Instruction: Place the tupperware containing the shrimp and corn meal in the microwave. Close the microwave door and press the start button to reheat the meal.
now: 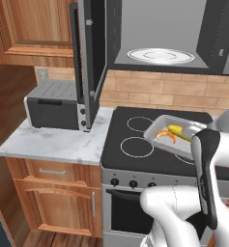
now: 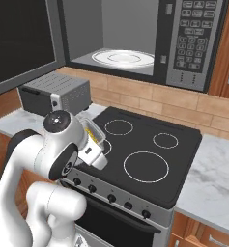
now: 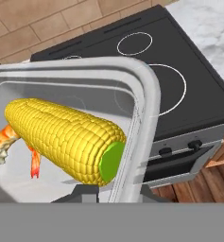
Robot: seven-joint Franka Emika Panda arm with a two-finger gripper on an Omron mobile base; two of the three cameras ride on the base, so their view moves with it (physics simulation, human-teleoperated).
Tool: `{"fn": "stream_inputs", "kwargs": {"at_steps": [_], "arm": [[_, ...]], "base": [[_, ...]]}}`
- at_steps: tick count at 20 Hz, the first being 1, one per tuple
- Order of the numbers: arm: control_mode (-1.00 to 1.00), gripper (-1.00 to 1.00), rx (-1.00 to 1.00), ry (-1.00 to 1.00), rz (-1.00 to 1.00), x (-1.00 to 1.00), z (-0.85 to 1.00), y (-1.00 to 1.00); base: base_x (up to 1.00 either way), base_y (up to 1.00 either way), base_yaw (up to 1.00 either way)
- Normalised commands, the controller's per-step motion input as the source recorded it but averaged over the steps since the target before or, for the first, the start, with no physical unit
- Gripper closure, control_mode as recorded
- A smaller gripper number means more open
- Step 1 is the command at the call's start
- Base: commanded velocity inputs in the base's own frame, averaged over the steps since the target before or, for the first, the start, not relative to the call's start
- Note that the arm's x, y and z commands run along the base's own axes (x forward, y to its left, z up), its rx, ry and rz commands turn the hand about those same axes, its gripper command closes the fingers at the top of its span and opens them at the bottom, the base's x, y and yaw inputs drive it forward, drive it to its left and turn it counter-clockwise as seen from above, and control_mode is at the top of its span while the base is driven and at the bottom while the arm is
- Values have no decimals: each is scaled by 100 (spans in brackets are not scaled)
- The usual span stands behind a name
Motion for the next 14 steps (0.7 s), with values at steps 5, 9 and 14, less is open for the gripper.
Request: {"fn": "stream_inputs", "kwargs": {"at_steps": [5, 9, 14], "arm": [[-100, 100, 0, -1, 0, 0, 25, -9], [-100, 100, 0, 0, 0, 0, 22, -8], [-100, 100, 0, -3, 0, 0, 41, -3]], "base": [[0, 0, 0], [0, 0, 0], [0, 0, 0]]}}
